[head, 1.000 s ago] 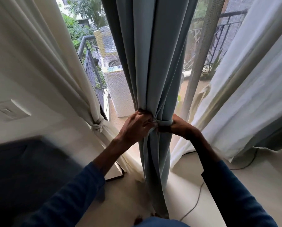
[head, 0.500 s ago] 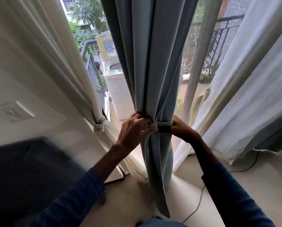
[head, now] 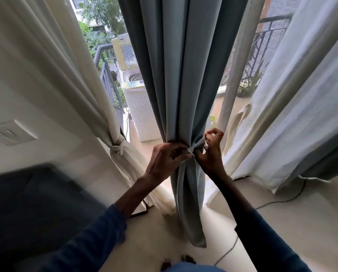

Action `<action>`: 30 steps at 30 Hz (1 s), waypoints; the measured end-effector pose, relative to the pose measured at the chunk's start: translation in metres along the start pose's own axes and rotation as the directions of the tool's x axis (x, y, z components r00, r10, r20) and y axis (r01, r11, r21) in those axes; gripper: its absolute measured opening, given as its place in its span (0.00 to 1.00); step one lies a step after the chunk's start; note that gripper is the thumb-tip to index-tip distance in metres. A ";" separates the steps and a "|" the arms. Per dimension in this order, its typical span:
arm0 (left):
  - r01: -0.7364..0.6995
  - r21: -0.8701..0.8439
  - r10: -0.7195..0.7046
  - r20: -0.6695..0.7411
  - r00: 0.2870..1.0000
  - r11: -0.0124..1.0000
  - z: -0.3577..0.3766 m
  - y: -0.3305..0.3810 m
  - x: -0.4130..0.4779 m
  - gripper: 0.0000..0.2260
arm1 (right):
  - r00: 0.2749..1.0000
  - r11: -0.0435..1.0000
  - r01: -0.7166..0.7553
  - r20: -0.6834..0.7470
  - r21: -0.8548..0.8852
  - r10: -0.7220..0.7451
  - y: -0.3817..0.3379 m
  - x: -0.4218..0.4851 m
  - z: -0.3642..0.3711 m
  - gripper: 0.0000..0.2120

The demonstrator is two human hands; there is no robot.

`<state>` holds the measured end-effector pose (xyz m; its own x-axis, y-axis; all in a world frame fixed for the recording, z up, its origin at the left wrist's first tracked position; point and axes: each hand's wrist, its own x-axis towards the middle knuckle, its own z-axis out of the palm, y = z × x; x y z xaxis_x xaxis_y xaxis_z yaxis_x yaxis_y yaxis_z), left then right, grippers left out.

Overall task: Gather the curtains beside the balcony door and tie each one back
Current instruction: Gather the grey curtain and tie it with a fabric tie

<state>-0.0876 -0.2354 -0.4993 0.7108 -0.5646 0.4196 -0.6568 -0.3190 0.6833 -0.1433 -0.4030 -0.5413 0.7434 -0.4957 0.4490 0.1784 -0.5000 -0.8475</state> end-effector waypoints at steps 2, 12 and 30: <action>-0.017 -0.020 0.017 0.003 1.000 1.000 0.000 -0.001 0.001 0.11 | 0.999 1.000 0.002 -0.049 0.008 -0.001 -0.001 -0.003 -0.001 0.21; -0.046 -0.023 0.048 0.088 0.995 0.999 -0.008 -0.006 0.010 0.17 | 0.967 0.970 -0.104 0.252 0.222 0.047 0.002 0.000 -0.016 0.13; 0.005 -0.071 0.004 0.128 0.992 0.997 0.004 -0.012 0.014 0.19 | 0.953 0.819 -0.301 0.122 0.489 0.277 -0.006 -0.008 -0.001 0.10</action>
<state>-0.0706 -0.2422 -0.5037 0.6701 -0.6586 0.3423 -0.6335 -0.2671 0.7262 -0.1511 -0.3969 -0.5390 0.8367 -0.5244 0.1582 0.2378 0.0875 -0.9674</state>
